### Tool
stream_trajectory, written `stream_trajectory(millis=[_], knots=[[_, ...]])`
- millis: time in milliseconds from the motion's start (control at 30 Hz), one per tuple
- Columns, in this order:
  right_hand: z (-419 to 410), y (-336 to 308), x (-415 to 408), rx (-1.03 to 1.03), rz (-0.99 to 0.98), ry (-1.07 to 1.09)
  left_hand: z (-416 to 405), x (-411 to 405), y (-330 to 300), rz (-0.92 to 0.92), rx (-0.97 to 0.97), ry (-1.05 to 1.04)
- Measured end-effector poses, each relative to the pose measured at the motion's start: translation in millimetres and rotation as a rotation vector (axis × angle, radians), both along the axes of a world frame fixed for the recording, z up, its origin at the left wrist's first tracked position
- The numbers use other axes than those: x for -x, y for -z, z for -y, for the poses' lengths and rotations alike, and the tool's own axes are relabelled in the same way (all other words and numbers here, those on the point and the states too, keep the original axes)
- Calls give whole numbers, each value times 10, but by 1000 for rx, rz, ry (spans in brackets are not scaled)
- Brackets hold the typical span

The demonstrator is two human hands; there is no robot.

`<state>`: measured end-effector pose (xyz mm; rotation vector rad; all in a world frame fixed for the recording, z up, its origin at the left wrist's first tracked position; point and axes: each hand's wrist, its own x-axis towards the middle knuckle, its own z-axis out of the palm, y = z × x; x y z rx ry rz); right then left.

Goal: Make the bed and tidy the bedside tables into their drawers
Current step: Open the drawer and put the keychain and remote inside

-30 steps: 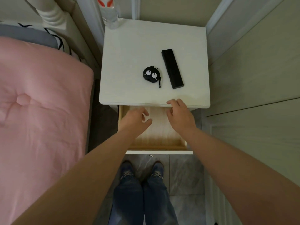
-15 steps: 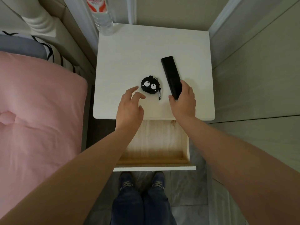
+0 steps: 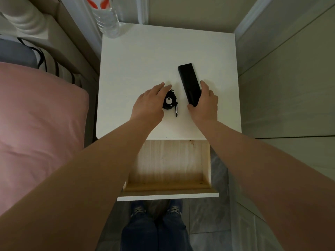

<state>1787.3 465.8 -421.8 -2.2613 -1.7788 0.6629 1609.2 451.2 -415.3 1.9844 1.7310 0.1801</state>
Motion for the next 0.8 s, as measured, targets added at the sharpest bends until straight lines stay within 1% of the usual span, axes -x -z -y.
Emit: stream_trajectory(millis=[133, 233, 367, 500, 600, 700, 767, 800], knots=[[-1, -49, -5, -3, -74, 0, -21, 24, 2, -59, -90, 6], [53, -79, -7, 26, -215, 42, -33, 47, -21, -100, -74, 17], [192, -158, 34, 85, -435, 186, -30, -8, -47, -52, -11, -14], [356, -222, 88, 163, -642, 339, 3, -37, -49, -22, -21, 72], [503, -291, 43, 192, -720, 372, 156, 73, -34, 87, -25, 45], [734, -373, -50, 220, -769, 311, 504, 249, -50, 257, -50, 18], [916, -389, -139, 263, -806, 262, 820, 390, -59, 304, -37, 61], [1013, -389, -192, 291, -800, 227, 990, 456, -48, 295, -25, 95]])
